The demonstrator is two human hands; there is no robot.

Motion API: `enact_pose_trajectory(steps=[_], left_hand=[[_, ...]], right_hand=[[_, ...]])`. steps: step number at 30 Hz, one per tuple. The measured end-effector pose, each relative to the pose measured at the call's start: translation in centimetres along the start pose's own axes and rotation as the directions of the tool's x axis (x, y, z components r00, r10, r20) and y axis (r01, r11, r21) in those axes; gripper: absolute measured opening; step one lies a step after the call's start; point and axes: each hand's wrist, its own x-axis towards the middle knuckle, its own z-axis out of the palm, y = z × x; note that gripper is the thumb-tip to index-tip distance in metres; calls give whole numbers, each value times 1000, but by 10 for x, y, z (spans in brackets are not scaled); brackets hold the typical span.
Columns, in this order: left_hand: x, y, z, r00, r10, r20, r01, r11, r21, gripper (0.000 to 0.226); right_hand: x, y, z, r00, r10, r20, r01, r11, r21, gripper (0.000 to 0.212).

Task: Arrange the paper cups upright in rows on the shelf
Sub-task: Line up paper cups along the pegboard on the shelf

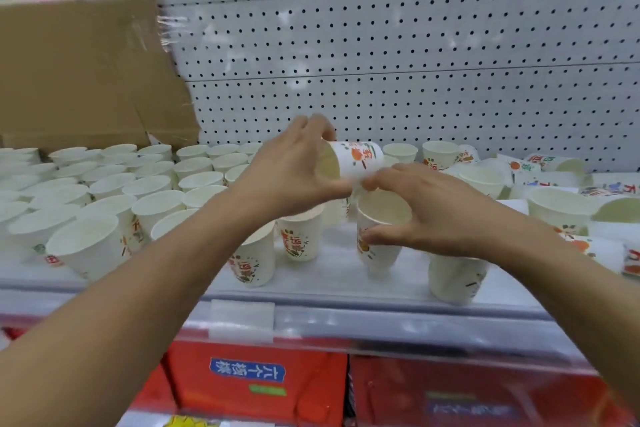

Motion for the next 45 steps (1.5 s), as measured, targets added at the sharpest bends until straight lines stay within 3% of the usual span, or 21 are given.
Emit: enact_pose_trajectory(steps=[3,7,10,14,19,28,35,39,42,45], left_hand=[[-4,1,-7,984,-157,-84,138,970,-198,56],[-27,6,-9,943,-323,-77,229,801,-554,53],[-60,13,2,928,-357,-105,223,760,-610,48],[-92,23,19,937,-325,-131,199,801,-564,47],[-106,31,22,930,-315,-189,178,837,-518,56],[-111,23,8,919,-297,-259,197,915,-353,53],[-112,21,13,938,-199,-282,180,979,-91,63],[-108,22,12,945,-164,-282,157,986,-48,73],[-106,22,17,962,-141,-234,143,990,-6,74],[-101,19,31,975,-145,-168,147,989,1,68]], right_hand=[[15,-8,10,1000,24,-1,-24,1000,-17,66],[23,-14,21,996,-4,90,8,999,-45,76],[6,-3,8,999,-12,34,14,998,-64,75],[-44,23,-7,988,75,-133,-70,997,46,69],[-88,41,5,995,57,-88,-59,998,-12,76],[-46,25,40,986,8,-165,10,994,105,48],[-21,17,57,979,28,-203,1,990,140,43],[-31,23,55,959,4,-284,21,996,83,53],[-48,40,40,927,85,-366,-71,996,52,67],[-64,58,28,958,197,-208,-215,975,-64,81]])
